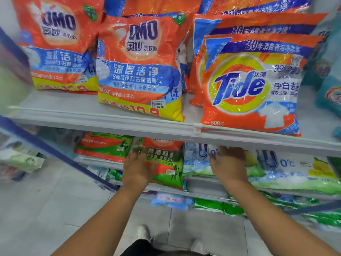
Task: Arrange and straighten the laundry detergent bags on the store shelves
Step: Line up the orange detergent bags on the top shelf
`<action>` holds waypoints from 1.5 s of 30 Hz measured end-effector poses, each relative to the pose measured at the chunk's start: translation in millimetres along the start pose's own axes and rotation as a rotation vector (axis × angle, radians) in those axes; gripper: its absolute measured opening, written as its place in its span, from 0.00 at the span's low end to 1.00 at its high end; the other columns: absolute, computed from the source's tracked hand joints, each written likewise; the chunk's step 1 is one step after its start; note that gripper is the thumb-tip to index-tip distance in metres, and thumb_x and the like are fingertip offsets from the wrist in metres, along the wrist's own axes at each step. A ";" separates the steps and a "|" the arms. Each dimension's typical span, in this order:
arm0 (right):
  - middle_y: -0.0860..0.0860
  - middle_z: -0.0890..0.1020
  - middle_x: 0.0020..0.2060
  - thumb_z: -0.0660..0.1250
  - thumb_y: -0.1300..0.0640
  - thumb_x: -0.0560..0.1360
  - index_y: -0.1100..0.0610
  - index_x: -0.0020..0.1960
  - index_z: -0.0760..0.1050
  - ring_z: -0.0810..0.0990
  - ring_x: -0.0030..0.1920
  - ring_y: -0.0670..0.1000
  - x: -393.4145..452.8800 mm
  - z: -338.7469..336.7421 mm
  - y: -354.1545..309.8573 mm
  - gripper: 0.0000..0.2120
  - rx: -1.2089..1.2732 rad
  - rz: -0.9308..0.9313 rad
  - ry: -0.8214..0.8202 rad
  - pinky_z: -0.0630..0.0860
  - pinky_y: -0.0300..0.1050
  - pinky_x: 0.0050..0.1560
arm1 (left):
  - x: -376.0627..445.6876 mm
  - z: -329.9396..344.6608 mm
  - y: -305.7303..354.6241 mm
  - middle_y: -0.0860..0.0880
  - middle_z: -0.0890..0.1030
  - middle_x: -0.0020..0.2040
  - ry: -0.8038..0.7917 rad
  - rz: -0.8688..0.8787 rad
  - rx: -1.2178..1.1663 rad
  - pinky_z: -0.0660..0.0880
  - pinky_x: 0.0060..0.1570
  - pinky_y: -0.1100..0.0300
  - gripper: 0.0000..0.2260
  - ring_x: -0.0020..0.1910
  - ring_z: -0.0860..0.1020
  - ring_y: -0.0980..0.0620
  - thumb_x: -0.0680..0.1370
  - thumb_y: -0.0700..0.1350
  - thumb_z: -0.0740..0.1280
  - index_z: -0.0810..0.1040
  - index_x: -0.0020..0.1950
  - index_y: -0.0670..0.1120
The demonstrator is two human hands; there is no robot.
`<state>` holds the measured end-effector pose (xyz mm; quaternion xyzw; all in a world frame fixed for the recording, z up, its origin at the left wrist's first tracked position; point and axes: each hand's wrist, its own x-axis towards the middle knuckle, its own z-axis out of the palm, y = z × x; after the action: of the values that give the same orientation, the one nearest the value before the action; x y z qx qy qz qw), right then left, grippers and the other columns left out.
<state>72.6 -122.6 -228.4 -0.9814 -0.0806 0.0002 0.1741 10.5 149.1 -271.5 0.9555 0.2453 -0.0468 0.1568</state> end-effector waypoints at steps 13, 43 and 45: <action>0.59 0.73 0.69 0.56 0.36 0.80 0.60 0.75 0.62 0.75 0.66 0.61 3.6 89.7 -143.5 0.34 -0.124 0.257 -0.297 0.73 0.53 0.64 | 51.7 -13.4 -77.5 0.50 0.83 0.50 -0.376 -0.127 -0.578 0.75 0.52 0.60 0.20 0.54 0.81 0.48 0.75 0.57 0.74 0.79 0.61 0.47; 0.50 0.83 0.51 0.75 0.55 0.75 0.45 0.74 0.62 0.83 0.49 0.51 -18.4 99.2 -184.1 0.33 1.241 0.768 -0.503 0.82 0.43 0.35 | 71.1 -79.1 -151.0 0.42 0.87 0.50 -0.887 -0.338 -0.911 0.81 0.56 0.43 0.17 0.52 0.85 0.41 0.75 0.49 0.75 0.78 0.61 0.45; 0.53 0.83 0.60 0.80 0.52 0.69 0.46 0.78 0.60 0.83 0.57 0.55 -24.4 102.4 -179.5 0.44 1.283 0.772 -0.525 0.84 0.53 0.48 | 59.8 -74.7 -141.1 0.44 0.87 0.49 -0.856 -0.296 -0.868 0.82 0.51 0.46 0.16 0.49 0.86 0.43 0.77 0.53 0.73 0.78 0.61 0.48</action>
<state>17.3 74.8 -263.9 -0.6160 0.2430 0.3386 0.6685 -4.4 317.5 -249.7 0.6571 0.2872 -0.3429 0.6067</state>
